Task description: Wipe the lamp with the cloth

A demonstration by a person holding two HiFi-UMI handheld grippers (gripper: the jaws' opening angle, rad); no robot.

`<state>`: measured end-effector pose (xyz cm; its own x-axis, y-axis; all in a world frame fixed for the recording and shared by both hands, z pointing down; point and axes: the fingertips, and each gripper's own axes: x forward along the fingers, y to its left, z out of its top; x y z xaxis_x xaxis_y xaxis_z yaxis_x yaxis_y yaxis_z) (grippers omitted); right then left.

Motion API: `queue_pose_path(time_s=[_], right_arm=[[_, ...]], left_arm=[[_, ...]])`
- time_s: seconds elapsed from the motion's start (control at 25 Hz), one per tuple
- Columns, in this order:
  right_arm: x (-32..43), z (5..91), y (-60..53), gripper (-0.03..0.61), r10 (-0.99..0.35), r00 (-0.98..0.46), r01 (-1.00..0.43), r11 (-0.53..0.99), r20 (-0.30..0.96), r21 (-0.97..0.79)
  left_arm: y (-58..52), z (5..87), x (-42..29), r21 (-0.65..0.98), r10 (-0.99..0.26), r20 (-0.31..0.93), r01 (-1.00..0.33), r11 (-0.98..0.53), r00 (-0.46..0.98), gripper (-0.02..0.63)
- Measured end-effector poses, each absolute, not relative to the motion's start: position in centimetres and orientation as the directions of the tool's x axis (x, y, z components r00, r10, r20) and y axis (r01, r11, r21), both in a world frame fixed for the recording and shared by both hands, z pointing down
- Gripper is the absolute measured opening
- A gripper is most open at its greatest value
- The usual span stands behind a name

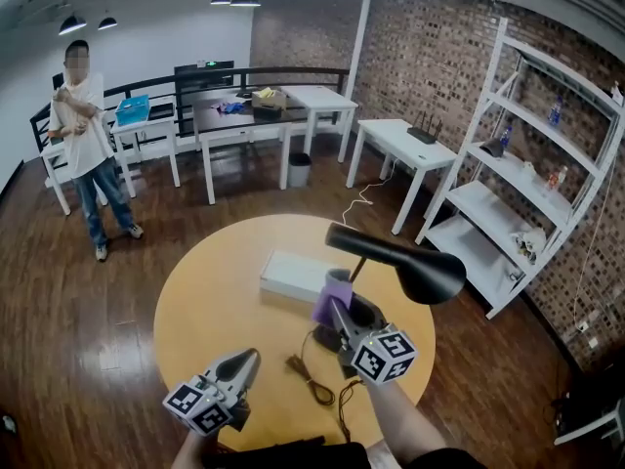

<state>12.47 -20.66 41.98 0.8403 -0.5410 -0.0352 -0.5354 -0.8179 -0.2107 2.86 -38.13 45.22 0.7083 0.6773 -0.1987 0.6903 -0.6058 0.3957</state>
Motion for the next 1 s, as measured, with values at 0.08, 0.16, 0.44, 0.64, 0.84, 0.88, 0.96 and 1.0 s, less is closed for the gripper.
queue_pose_path(time_s=[0.08,0.16,0.44,0.64,0.84,0.88,0.96,1.0], right_arm=[[12.5,42.1,-18.1,0.098,-0.468,0.883,-0.462,-0.86,-0.03,-0.218],[12.6,42.2,-16.1,0.098,-0.405,0.914,-0.399,-0.892,-0.019,-0.213],[11.6,42.3,-15.1,0.098,-0.396,0.918,-0.393,-0.914,0.008,-0.103],[9.9,41.2,-20.5,0.099,-0.596,0.803,-0.594,-0.797,0.015,0.106],[10.3,42.7,-20.5,0.098,-0.627,0.776,-0.631,-0.772,0.072,0.076],[10.5,43.1,-19.8,0.098,-0.632,0.771,-0.637,-0.769,0.08,0.052],[10.8,43.5,-18.9,0.098,-0.654,0.75,-0.659,-0.752,0.096,0.025],[10.7,43.6,-19.0,0.098,-0.673,0.732,-0.678,-0.734,0.101,0.023]], left_arm=[[-38.4,45.0,3.0,0.392,0.672,-0.203,0.688,-0.61,0.712,0.008],[-38.4,44.7,3.3,0.39,0.673,-0.208,0.691,-0.609,0.71,0.008],[-36.7,44.5,3.5,0.385,0.677,-0.214,0.698,-0.604,0.704,0.008],[-36.0,44.3,4.5,0.371,0.633,-0.224,0.665,-0.648,0.741,0.008],[-36.3,43.9,4.3,0.384,0.563,-0.228,0.604,-0.698,0.795,0.051],[-36.4,44.0,4.3,0.383,0.548,-0.226,0.591,-0.71,0.805,0.051],[-37.0,44.2,4.5,0.392,0.503,-0.23,0.552,-0.736,0.833,0.051],[-37.5,44.4,4.6,0.403,0.472,-0.235,0.526,-0.749,0.85,0.052]])
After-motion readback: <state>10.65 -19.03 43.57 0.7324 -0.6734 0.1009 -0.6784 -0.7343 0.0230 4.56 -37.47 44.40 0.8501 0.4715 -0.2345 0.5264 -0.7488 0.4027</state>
